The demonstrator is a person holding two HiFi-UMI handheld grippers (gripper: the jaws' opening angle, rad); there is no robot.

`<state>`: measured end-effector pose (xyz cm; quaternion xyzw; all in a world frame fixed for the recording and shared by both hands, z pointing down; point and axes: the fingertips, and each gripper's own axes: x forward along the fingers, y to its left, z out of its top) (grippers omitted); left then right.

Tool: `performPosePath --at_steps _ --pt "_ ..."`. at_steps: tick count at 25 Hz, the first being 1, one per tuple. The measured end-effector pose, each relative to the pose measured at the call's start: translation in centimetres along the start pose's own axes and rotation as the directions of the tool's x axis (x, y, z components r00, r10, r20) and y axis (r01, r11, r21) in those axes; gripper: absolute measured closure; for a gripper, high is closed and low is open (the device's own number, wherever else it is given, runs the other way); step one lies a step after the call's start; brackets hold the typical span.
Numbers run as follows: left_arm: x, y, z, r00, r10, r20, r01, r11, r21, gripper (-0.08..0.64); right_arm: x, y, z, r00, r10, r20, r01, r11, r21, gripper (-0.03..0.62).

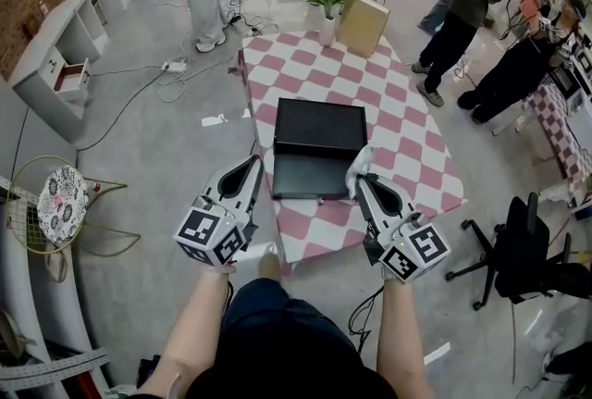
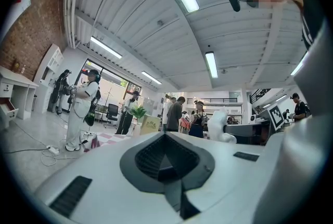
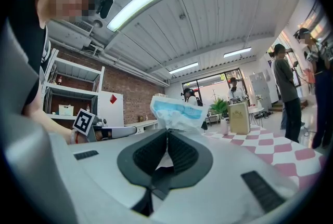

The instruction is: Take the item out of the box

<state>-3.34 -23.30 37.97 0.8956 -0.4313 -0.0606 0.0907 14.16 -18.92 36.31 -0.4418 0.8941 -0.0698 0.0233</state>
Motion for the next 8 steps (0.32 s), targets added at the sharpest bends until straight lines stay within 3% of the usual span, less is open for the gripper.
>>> performPosePath --at_steps 8 --pt "0.68 0.44 -0.53 1.0 -0.008 -0.008 0.008 1.0 -0.004 0.56 0.62 -0.4 -0.52 1.0 0.001 -0.004 -0.001 1.0 0.007 0.58"
